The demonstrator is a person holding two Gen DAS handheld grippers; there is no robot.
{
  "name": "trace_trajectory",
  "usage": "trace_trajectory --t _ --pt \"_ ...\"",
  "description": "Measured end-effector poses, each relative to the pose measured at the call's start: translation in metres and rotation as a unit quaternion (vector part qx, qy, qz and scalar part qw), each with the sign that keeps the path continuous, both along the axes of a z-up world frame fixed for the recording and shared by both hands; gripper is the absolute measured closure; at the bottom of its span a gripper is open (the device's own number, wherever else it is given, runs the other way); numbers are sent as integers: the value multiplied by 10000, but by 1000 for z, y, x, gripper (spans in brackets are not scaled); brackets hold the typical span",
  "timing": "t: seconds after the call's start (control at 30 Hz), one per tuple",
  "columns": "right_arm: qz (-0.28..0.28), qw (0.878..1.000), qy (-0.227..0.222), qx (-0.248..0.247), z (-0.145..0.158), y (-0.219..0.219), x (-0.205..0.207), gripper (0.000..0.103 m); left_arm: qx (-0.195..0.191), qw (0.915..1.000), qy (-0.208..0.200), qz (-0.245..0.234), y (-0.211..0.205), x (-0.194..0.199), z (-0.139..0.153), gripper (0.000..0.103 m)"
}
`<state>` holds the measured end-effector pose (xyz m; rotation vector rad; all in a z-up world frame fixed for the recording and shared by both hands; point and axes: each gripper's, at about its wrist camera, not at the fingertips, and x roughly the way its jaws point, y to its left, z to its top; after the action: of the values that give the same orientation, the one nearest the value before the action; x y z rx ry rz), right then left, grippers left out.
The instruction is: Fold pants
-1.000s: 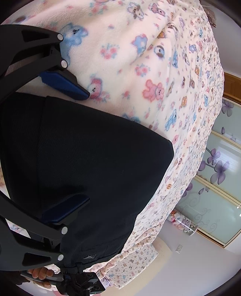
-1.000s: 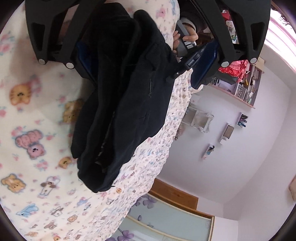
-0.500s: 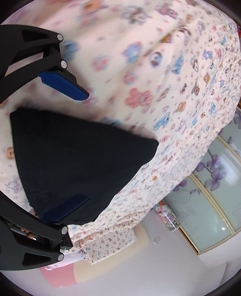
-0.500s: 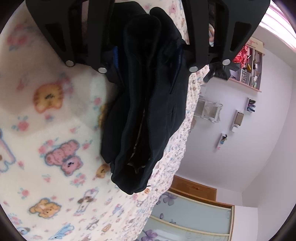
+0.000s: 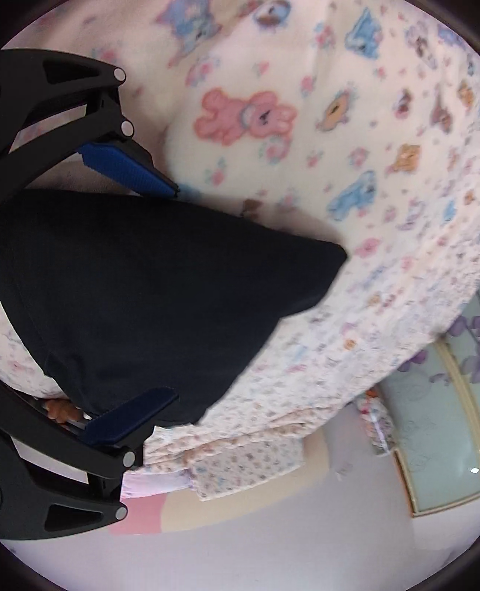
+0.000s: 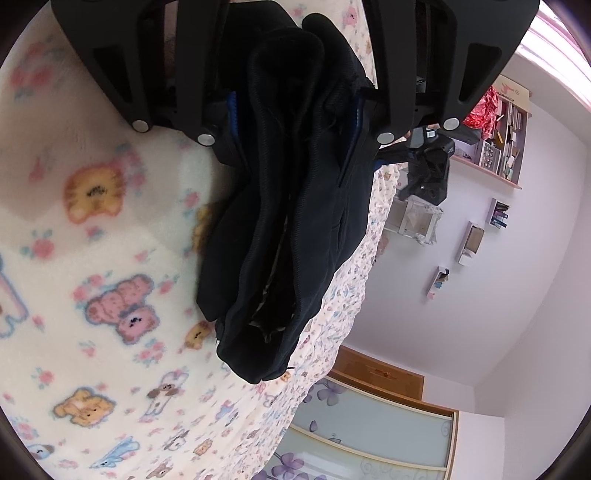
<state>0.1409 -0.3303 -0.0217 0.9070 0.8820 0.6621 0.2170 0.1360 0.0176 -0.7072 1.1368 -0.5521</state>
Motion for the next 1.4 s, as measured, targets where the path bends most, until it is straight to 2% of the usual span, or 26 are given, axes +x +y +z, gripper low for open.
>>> trace_trajectory --t 0.07,0.1,0.13,0.17,0.23,0.33,0.57,0.7,0.77,0.83,1.0,1.13,1.4 --pt "-2 10000 -4 0 0 0 0 58 -305 9993 189 -96 1 2 -9 7" --pt "-3 10000 -3 1 0 0 0 58 -327 9991 253 -105 2 3 -12 12" --pt "-2 10000 -6 -1 0 -1 0 58 -303 9991 294 -79 4 4 -15 21" --pt "-5 10000 -10 -4 0 -1 -1 58 -325 9989 343 -70 5 4 -18 25" --pt "-16 10000 -20 -4 -1 -1 -1 58 -360 9984 433 -32 7 4 -24 43" --pt "-27 10000 -25 6 -1 -3 -1 58 -394 9979 501 72 13 5 -28 58" --pt "-55 10000 -29 14 -1 -4 0 58 -199 9992 326 133 6 3 -19 69" --pt "-111 9998 -133 -114 3 -2 -2 59 43 9998 90 145 0 -1 -12 90" --pt "-149 9997 -170 -116 5 -1 -3 59 417 9988 -231 117 -11 -7 0 93" --pt "-200 9996 -174 -67 6 -3 -2 60 559 9976 -364 156 -16 -10 7 94" --pt "-256 9993 -223 123 7 -5 -2 61 549 9970 -498 228 -16 -17 16 94" --pt "-255 9978 -356 491 14 -6 -3 62 459 9968 -598 247 -16 -23 25 94" --pt "-295 9929 -820 808 43 -2 5 63 572 9910 -1186 261 -34 -25 72 95"
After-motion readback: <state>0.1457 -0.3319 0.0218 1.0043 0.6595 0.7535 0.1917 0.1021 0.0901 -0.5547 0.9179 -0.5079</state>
